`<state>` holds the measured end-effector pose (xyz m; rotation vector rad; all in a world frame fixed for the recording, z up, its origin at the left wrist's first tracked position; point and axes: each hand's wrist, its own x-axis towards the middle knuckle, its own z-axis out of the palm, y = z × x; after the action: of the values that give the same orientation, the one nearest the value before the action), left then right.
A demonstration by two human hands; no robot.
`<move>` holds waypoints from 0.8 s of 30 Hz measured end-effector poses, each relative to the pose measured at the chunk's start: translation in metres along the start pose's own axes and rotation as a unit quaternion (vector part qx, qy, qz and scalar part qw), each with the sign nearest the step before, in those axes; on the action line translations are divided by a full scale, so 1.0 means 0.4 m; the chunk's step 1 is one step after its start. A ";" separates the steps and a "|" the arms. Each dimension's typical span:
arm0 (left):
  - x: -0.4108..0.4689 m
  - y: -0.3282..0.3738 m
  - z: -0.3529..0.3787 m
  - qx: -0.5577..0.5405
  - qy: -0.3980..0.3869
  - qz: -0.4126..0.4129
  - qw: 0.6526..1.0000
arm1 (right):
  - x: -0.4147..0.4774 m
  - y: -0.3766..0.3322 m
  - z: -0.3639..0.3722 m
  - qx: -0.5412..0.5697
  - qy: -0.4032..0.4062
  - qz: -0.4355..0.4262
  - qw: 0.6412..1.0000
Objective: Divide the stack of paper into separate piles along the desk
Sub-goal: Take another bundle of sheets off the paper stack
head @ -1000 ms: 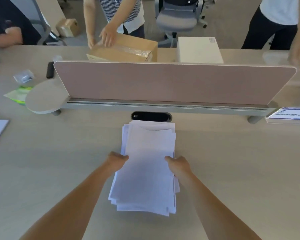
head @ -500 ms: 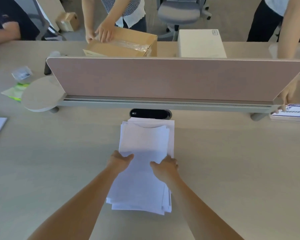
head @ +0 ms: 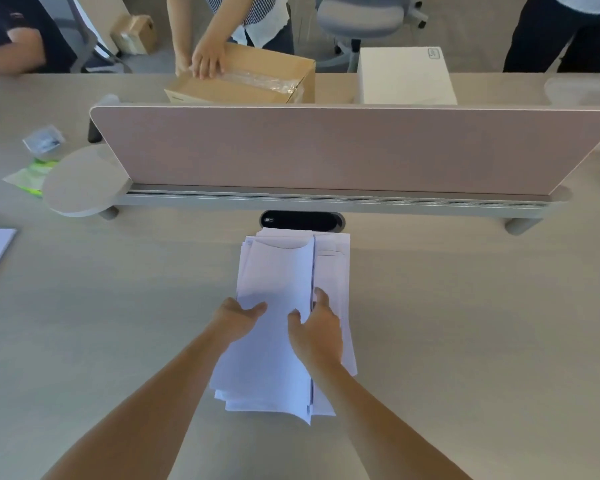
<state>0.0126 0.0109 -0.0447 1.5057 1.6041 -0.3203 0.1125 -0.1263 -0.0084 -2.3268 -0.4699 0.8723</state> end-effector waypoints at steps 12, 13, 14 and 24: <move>-0.009 -0.031 -0.040 -0.112 -0.013 0.047 0.993 | 0.072 0.037 -0.040 0.194 -0.152 0.177 0.953; -0.007 -0.034 -0.054 -0.122 -0.017 0.048 0.991 | 0.068 0.032 -0.040 0.208 -0.151 0.162 0.953; -0.002 -0.039 -0.069 -0.130 -0.026 0.041 0.990 | 0.064 0.026 -0.043 0.227 -0.155 0.151 0.950; -0.152 -0.049 -0.317 -0.339 0.082 0.171 0.922 | -0.060 -0.155 -0.075 0.269 -0.220 -0.062 0.935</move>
<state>-0.0658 0.0552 0.0651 1.2385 1.3355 0.5267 0.1087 -0.1040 0.0610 -1.5868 -0.4783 1.2813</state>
